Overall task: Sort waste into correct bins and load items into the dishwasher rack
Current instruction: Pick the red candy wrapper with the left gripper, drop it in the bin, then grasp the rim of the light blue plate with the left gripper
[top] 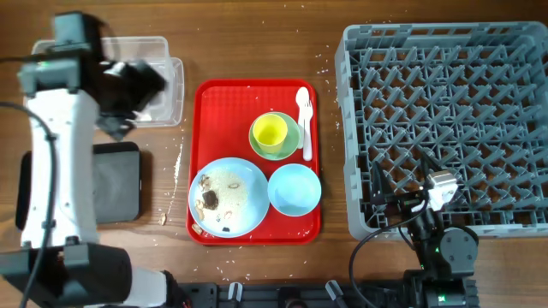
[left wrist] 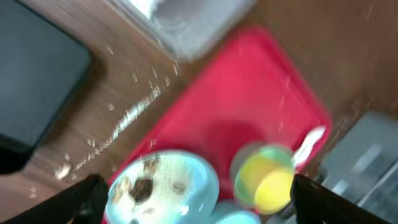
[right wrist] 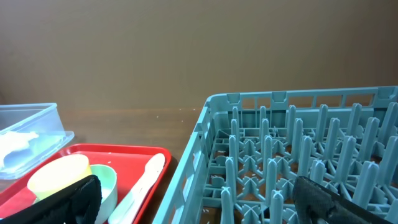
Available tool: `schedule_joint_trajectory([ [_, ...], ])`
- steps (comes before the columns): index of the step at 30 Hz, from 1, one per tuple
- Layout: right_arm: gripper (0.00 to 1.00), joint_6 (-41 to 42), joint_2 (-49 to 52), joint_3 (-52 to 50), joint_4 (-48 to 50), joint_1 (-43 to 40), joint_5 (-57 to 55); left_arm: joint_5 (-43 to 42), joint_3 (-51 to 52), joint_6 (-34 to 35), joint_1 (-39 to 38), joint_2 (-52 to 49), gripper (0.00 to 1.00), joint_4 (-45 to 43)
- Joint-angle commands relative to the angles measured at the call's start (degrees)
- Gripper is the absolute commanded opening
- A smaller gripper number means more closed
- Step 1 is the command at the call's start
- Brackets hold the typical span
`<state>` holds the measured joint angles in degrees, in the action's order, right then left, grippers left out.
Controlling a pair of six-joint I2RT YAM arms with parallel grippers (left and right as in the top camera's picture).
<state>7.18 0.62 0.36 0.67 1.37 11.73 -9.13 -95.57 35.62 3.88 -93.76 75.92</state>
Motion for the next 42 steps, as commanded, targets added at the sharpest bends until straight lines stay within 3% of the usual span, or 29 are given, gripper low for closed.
schedule_joint_trajectory([
  [1, 1.0, -1.03, -0.37, -0.07, 0.24, 0.07, -0.15, 0.11, 6.43, -0.7, -12.0, -1.2, 0.71, -2.89],
  [3, 1.0, -1.01, -0.35, -0.07, 0.24, 0.07, -0.15, 2.03, 12.13, 4.72, -16.83, -1.79, 0.06, -7.78],
  [4, 1.0, -1.01, -0.35, -0.07, 0.24, 0.07, -0.15, 2.93, 13.57, 6.14, -17.03, -1.97, 0.04, -8.33],
  [8, 1.0, -1.01, -0.37, -0.07, 0.24, 0.07, -0.15, -2.43, 21.79, 9.94, -19.43, -1.99, 0.06, -12.31],
  [9, 1.0, -1.03, -0.35, -0.07, 0.24, 0.07, -0.15, -2.86, 24.15, 10.8, -21.66, -1.99, 0.26, -14.49],
  [11, 1.0, -1.03, -0.35, -0.07, 0.24, 0.07, -0.15, -2.86, 28.26, 14.82, -25.81, -2.01, 0.21, -19.74],
  [13, 1.0, -1.01, -0.37, -0.07, 0.24, 0.07, -0.15, -2.84, 31.74, 19.32, -29.83, -2.05, 0.05, -25.2],
  [16, 1.0, -1.01, -0.35, -0.07, 0.24, 0.07, -0.15, 0.09, 33.7, 25.55, -34.53, -2.05, 0.04, -28.46],
  [17, 1.0, -1.03, -0.35, -0.07, 0.22, 0.07, -0.15, 0.63, 33.75, 26.43, -35.52, -2.05, 0.05, -28.61],
  [19, 1.0, -1.03, -0.35, -0.07, 0.24, 0.07, -0.15, 1.86, 33.75, 27.04, -36.94, -2.25, 0.19, -29.07],
  [27, 1.0, -1.03, -0.35, -0.07, 0.24, 0.07, -0.15, 6.95, 33.75, 33.88, -38.91, -10.27, 0.2, -30.99],
  [30, 1.0, -1.01, -0.35, -0.07, 0.24, 0.07, -0.15, 7.32, 33.75, 33.86, -38.93, -10.32, 0.23, -33.16],
  [36, 1.0, -1.01, -0.35, -0.07, 0.24, 0.07, -0.15, 6.23, 33.73, 33.86, -38.86, -6.97, 0.19, -32.72],
  [38, 1.0, -1.03, -0.37, -0.07, 0.24, 0.07, -0.15, 7.37, 33.73, 33.86, -38.88, -3.72, 0.25, -32.94],
  [42, 1.0, -1.03, -0.35, -0.07, 0.24, 0.07, -0.15, 7.76, 33.75, 33.86, -38.99, -3.78, 0.27, -34.51],
])
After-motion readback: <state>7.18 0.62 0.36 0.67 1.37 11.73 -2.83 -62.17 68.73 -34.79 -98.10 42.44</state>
